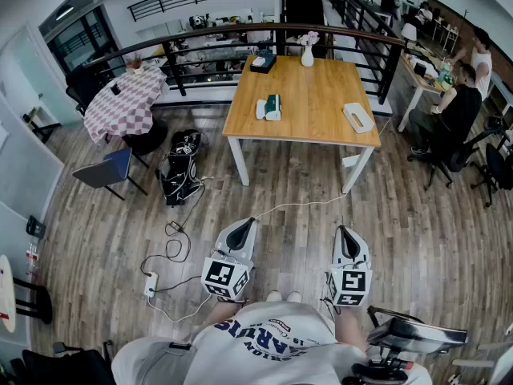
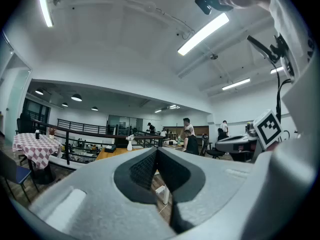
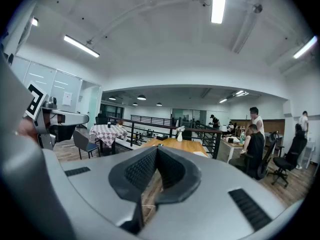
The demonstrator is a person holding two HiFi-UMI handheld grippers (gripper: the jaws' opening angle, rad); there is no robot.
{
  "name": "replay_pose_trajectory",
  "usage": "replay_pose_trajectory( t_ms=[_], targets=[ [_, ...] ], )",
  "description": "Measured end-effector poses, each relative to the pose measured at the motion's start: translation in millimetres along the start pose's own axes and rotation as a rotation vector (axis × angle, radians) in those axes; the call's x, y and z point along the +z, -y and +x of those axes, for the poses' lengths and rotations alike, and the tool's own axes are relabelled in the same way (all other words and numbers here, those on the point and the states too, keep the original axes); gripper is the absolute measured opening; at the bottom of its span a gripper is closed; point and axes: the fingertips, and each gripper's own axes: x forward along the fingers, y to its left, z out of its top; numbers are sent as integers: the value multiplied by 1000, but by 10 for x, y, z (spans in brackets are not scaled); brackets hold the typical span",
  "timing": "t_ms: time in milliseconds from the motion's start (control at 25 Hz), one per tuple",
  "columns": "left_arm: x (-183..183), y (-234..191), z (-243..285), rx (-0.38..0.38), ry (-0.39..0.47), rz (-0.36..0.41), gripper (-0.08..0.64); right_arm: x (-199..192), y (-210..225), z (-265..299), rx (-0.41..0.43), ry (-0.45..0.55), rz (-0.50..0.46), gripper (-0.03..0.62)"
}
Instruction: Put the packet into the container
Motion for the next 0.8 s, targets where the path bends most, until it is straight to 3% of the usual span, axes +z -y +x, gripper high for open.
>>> replay_pose_trajectory(
  t_ms=[440, 680, 800],
  targets=[
    [-59, -41, -76, -42, -7, -6, -3, -81, -157, -92, -23, -37, -5, 7],
    [-91, -28, -116, -96, 15, 14, -3, -26, -232, -283, -77, 70, -1, 8],
    [-170, -27, -72, -111, 15, 13, -3, -164, -284, -271, -86, 39, -9, 8]
  ],
)
